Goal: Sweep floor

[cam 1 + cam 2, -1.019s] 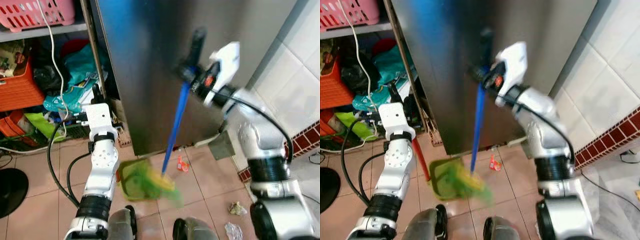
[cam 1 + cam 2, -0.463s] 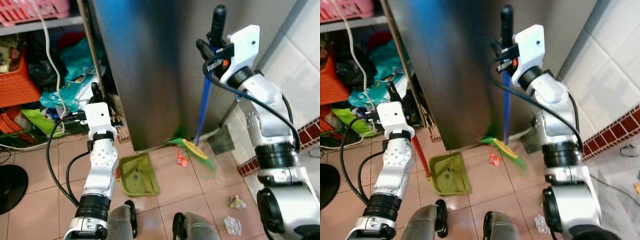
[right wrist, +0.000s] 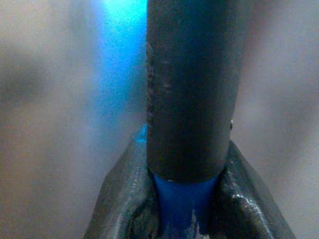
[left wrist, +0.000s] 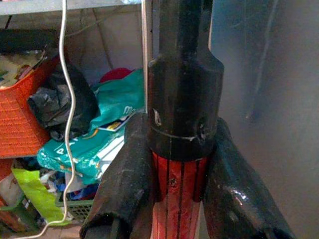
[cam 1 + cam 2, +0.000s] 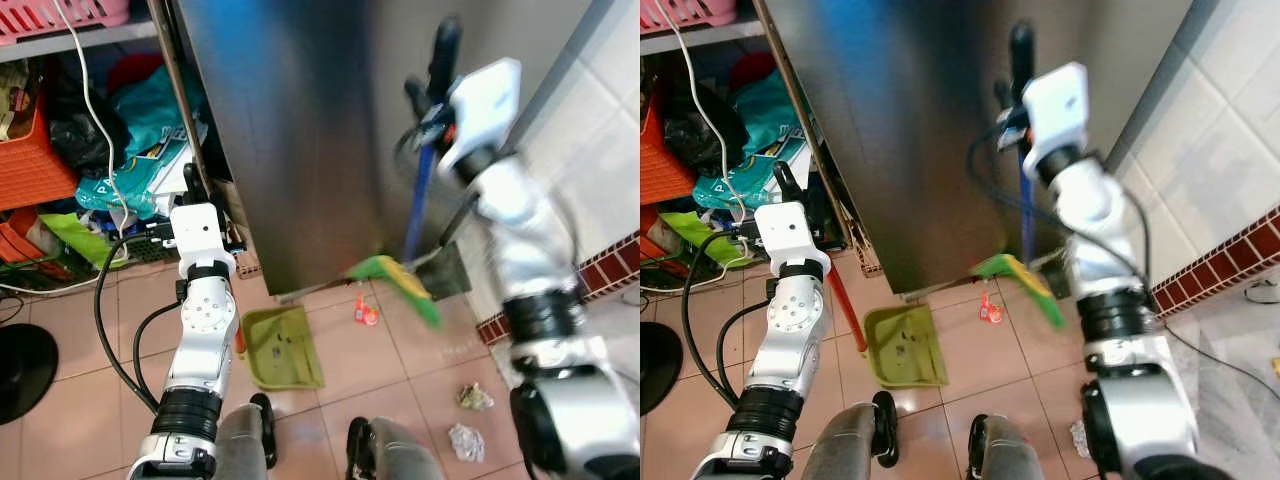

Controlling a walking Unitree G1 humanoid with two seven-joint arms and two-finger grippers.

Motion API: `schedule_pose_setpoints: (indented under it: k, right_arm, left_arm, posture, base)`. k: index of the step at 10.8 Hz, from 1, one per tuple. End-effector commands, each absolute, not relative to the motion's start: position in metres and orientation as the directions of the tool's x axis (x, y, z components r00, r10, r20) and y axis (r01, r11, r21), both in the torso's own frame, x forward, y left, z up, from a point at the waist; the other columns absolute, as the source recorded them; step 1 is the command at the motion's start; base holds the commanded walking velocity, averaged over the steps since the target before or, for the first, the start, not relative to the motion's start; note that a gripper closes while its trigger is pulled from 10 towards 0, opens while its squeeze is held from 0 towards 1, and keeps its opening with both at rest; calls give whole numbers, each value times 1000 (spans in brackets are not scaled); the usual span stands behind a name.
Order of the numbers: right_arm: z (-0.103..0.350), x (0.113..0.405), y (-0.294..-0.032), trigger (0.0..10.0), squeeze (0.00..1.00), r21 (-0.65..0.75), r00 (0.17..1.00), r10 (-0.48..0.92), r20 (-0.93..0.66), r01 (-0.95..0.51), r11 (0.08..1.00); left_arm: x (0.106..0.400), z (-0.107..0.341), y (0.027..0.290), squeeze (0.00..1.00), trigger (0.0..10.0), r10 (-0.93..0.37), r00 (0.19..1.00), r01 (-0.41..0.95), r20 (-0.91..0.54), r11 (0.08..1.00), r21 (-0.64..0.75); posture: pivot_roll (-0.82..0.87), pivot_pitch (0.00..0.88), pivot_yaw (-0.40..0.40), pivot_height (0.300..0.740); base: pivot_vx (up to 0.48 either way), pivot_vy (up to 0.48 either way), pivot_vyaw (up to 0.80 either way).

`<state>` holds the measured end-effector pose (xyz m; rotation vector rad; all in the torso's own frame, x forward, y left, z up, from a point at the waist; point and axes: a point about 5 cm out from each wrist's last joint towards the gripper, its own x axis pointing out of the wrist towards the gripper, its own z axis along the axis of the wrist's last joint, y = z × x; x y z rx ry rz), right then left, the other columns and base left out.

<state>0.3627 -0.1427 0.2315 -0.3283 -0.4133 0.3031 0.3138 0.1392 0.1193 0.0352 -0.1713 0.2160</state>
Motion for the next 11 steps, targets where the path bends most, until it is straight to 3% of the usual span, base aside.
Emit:
schedule_pose_setpoints:
  k: [1,3,6,8,11]
  right_arm:
    - [225,361,-136,10000,0,-430,867,356,349,-190,882]
    - [198,363,-115,10000,0,-473,890,285,355,-92,876]
    - [152,347,-97,10000,0,-131,968,115,222,-87,988]
    - [141,337,-89,10000,0,23,967,184,179,-191,981]
    - [150,338,-101,10000,0,110,933,329,145,-346,932]
  left_arm:
    - [315,123,141,0,10000,190,961,-202,202,978,41]
    - [317,123,140,0,10000,227,951,-239,211,971,33]
    - [316,122,138,0,10000,220,953,-229,206,973,21]
    - [320,122,135,0,10000,208,956,-216,204,976,17]
    - [321,119,137,0,10000,232,954,-238,189,971,7]
  posture:
    - [-32,264,28,740]
    - [-18,260,30,740]
    - [-7,247,42,740]
    - [-21,236,46,740]
    - [-39,217,32,740]
  base:
    - [0,0,0]
    - [0,0,0]
    - [0,0,0]
    - [0,0,0]
    - [0,0,0]
